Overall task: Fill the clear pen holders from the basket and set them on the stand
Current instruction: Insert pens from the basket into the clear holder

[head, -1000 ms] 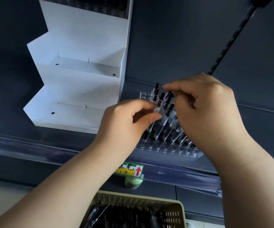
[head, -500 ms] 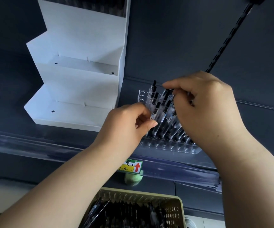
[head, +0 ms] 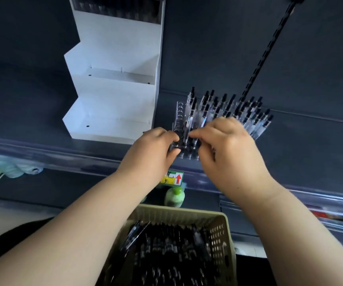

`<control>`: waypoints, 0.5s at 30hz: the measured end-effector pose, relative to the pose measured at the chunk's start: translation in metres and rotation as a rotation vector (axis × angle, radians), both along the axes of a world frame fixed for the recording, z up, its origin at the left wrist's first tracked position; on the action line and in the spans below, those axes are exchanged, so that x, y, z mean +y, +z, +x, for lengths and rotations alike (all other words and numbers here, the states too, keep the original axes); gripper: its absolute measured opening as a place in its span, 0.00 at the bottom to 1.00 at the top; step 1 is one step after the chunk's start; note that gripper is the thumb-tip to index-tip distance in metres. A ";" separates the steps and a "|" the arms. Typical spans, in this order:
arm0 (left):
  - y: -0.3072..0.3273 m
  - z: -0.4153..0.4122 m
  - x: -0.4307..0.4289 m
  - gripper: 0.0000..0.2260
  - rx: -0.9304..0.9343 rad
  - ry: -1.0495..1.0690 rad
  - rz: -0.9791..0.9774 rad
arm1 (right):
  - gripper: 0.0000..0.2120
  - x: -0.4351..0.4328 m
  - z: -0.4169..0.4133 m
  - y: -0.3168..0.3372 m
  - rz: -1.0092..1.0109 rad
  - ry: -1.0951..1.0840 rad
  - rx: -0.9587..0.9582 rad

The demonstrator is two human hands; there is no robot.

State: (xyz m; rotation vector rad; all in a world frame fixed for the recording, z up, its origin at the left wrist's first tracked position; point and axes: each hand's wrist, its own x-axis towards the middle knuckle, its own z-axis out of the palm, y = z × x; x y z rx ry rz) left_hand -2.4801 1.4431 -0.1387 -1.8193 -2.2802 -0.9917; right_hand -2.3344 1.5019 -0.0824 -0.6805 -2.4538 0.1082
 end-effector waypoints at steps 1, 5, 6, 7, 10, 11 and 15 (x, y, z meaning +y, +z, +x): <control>-0.003 0.002 -0.005 0.12 0.025 -0.019 -0.013 | 0.14 -0.005 0.005 -0.007 -0.004 0.009 -0.038; -0.016 0.014 -0.030 0.11 0.117 -0.117 -0.076 | 0.14 -0.023 0.028 -0.034 -0.121 -0.021 -0.198; -0.022 0.016 -0.035 0.10 0.118 -0.129 -0.095 | 0.14 -0.025 0.033 -0.041 -0.159 -0.048 -0.237; -0.029 0.019 -0.042 0.10 0.103 -0.132 -0.124 | 0.14 -0.028 0.039 -0.049 -0.199 -0.077 -0.274; -0.058 0.029 -0.064 0.09 -0.019 -0.078 -0.323 | 0.15 -0.032 0.057 -0.072 -0.368 -0.182 -0.395; -0.069 0.032 -0.070 0.09 -0.047 -0.048 -0.420 | 0.15 -0.032 0.062 -0.080 -0.436 -0.218 -0.432; -0.114 0.054 -0.101 0.14 -0.092 0.024 -0.708 | 0.14 -0.037 0.075 -0.115 -0.696 -0.386 -0.580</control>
